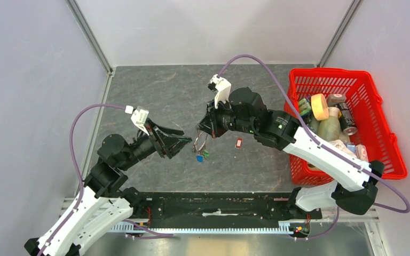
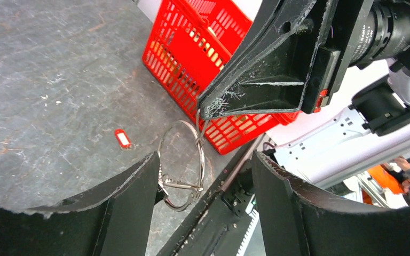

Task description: Put the keys on the keyring

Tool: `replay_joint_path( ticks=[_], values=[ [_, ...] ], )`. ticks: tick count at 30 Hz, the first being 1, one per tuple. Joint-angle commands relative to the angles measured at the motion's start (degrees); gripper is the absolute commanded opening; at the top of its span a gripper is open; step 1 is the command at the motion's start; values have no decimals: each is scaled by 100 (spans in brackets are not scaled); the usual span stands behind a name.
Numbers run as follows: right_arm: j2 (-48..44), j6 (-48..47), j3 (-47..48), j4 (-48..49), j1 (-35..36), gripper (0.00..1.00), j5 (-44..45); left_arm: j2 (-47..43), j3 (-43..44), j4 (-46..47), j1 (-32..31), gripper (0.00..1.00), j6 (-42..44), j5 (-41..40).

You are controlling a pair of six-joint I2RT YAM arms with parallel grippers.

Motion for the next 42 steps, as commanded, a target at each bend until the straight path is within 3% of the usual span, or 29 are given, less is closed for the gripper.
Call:
replay_joint_path(
  ticks=[1, 6, 19, 42],
  values=[
    [-202, 577, -24, 540, 33, 0, 514, 85, 97, 366, 6, 69, 359, -395],
    [-198, 775, 81, 520, 51, 0, 983, 317, 96, 618, 1, 67, 558, -536],
    [143, 988, 870, -267, 59, 0, 780, 605, 1, 1755, 1, 64, 1218, 145],
    [472, 1190, 1338, -370, 60, 0, 641, 743, 70, 1806, 1, 57, 1469, 510]
  ],
)
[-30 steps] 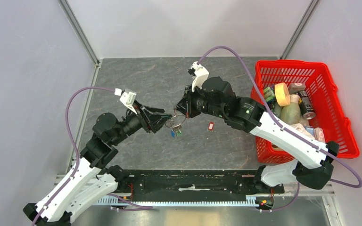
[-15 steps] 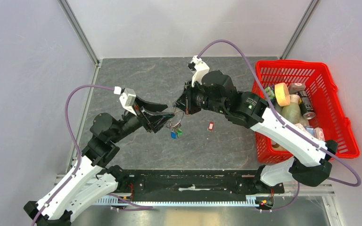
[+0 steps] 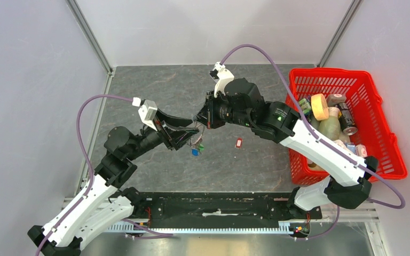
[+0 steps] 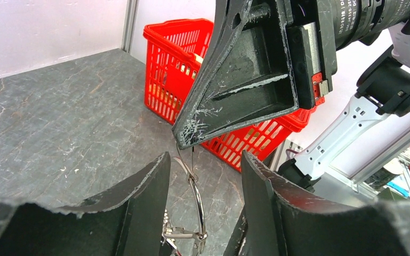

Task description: Put the keys on the keyring

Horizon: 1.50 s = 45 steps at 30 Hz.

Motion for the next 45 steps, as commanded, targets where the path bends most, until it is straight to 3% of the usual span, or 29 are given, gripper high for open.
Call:
replay_joint_path(
  ticks=[1, 45],
  values=[
    [-12, 120, 285, 297, 38, 0, -86, -25, 79, 176, 1, 56, 283, 31],
    [2, 40, 329, 560, 170, 0, 51, 134, 149, -193, 1, 34, 429, -353]
  ],
)
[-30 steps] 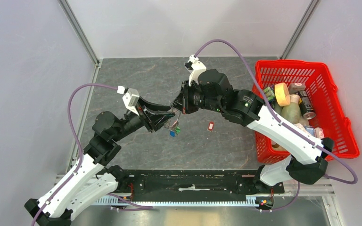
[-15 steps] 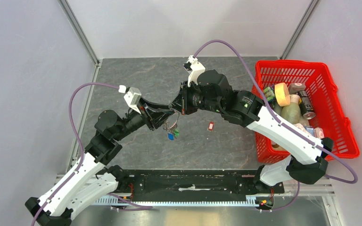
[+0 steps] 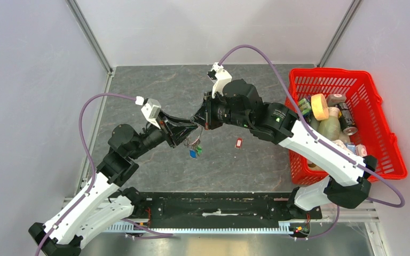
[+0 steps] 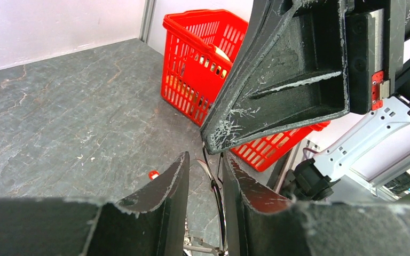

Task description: Put the keys on the keyring

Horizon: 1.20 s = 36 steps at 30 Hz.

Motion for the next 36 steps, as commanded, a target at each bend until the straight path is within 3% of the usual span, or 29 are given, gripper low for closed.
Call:
replay_joint_path(
  ticks=[1, 18, 36],
  values=[
    [-20, -28, 329, 407, 62, 0, 91, -21, 147, -30, 1, 34, 239, -35],
    [-18, -96, 318, 407, 91, 0, 168, -283, 143, -136, 1, 40, 275, -153],
    [-41, -107, 300, 451, 125, 0, 176, -325, 121, -181, 1, 36, 300, -197]
  ],
)
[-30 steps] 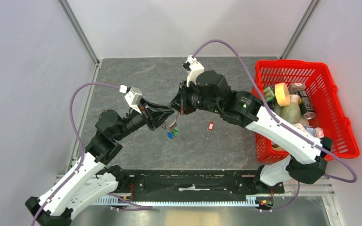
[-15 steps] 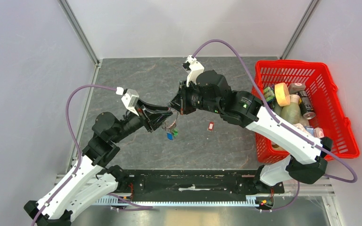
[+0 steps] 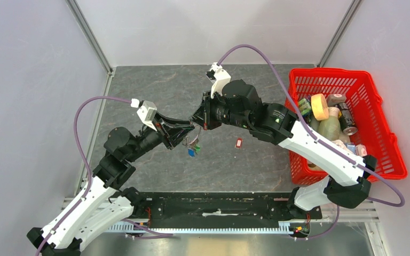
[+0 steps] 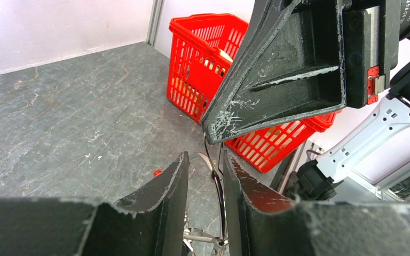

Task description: Put the keys on the keyring

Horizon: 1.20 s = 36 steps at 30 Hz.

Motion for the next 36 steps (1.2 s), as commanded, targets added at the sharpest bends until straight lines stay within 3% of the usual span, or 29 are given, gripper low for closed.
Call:
replay_joint_path(
  ticks=[1, 11, 13, 14, 15, 30, 33, 36],
  values=[
    [-62, -52, 271, 372, 52, 0, 64, -46, 121, 51, -1, 35, 243, -55],
    [-56, -62, 249, 381, 63, 0, 48, -34, 121, 76, 1, 34, 235, -84],
    [-60, -61, 240, 381, 61, 0, 37, -36, 96, 147, 1, 24, 260, -63],
    [-65, -68, 227, 386, 71, 0, 39, -25, 99, 173, 1, 4, 278, -9],
    [-69, -66, 218, 390, 70, 0, 39, -23, 95, 197, 1, 2, 271, 10],
    [-144, -78, 84, 477, 79, 0, 29, -166, 25, 209, 1, 2, 243, -171],
    [-151, -73, 50, 501, 83, 6, 25, -194, 33, 166, 1, 2, 248, -214],
    [-193, -56, 25, 528, 78, 19, 64, -220, 24, 150, 1, 2, 237, -250]
  ],
)
